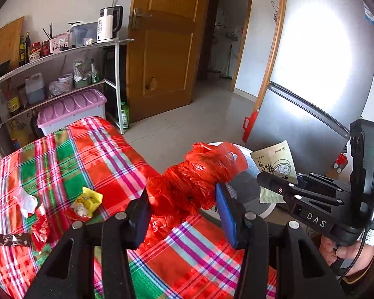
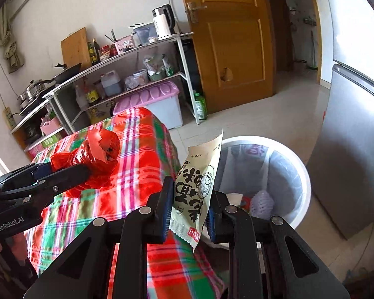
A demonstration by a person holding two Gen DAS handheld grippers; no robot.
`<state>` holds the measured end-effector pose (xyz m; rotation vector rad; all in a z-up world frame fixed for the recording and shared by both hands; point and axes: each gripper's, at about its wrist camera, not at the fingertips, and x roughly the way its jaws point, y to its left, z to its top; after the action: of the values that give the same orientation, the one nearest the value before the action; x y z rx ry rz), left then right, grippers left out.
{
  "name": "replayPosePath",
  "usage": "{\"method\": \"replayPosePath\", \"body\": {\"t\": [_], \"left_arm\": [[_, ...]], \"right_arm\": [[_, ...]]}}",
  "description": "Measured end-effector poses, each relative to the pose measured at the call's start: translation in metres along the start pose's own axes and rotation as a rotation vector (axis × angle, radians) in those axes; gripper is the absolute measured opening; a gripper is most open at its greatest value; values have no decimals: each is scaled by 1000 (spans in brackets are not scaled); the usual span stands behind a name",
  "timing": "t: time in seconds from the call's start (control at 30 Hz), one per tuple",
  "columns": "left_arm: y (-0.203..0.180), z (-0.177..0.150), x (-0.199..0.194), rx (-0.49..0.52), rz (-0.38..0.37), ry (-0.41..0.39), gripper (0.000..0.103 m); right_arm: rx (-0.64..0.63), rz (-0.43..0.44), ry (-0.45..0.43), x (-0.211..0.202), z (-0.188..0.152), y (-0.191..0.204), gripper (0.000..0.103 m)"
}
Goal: Collect trash
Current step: 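Carry the beige packet and red plastic bag in both tools over the bin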
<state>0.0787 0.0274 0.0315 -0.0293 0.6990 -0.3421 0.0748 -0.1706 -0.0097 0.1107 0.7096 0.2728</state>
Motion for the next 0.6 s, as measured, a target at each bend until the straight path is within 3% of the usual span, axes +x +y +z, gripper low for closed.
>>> {"method": "replayPosePath", "body": {"t": [0.37,0.6], "left_arm": [[-47,8,69,24,-94,104,51],[-63,7,97,37,-94,160,51]], "right_arm": [[37,-128,85,27,0,-68,24],[38,-153,161,55,-7,-92,24]]}}
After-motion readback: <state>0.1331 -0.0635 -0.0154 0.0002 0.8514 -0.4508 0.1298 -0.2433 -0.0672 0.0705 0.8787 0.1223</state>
